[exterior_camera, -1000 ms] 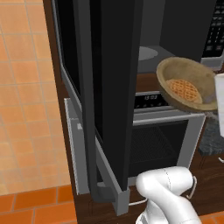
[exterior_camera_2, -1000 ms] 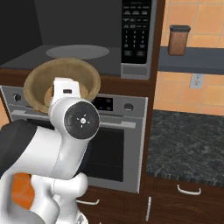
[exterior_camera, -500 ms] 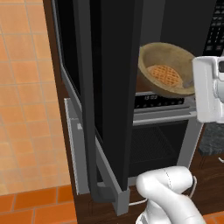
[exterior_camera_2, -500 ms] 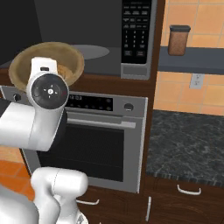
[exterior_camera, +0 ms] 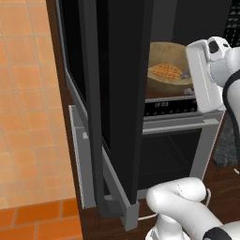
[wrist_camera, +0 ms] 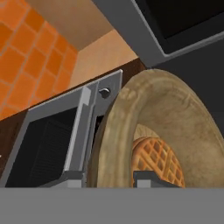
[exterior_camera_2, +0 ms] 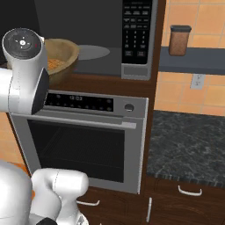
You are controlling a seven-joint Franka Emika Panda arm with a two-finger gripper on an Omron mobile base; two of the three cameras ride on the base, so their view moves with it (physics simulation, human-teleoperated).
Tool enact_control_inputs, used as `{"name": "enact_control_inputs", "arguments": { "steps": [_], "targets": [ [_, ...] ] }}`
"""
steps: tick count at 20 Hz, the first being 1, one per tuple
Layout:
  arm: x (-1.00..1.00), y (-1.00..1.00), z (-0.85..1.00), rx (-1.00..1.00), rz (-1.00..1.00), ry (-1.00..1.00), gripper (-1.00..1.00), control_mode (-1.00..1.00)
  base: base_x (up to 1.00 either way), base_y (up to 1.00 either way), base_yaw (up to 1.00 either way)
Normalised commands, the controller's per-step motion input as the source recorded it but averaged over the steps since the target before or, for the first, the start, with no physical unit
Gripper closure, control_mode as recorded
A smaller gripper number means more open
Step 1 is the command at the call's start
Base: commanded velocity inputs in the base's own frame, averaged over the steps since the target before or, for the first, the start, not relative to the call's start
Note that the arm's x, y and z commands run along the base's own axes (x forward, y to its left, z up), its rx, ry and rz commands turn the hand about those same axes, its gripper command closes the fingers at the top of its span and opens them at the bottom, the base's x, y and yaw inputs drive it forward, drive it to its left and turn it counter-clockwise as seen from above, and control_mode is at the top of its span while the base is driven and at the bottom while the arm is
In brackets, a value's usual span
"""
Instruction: Open the microwave, place the bowl with waffle inside the microwave, then close the microwave door and turn it on.
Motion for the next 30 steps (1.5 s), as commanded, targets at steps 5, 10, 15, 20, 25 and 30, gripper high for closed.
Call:
{"name": "enact_control_inputs", "arguments": {
  "steps": [5,10,15,20,25,30],
  "targets": [
    [0.4,0.0,0.0,-0.01,-0.09,-0.06,1.0,-1.0,0.0,0.0,0.0],
    [0.22,0.0,0.0,0.0,-0.05,-0.13,1.0,-1.0,0.0,0.0,0.0],
    [0.31,0.01,0.05,0.0,-0.02,-0.15,1.0,-1.0,0.0,0.0,0.0],
    [0.42,0.05,0.21,0.0,0.0,0.01,1.0,-1.0,0.0,0.0,0.0],
    [0.69,0.1,0.03,0.0,0.0,0.1,1.0,-1.0,0.0,0.0,0.0],
    [0.7,0.09,0.0,0.0,0.0,0.04,1.0,-1.0,0.0,0.0,0.0]
  ]
}}
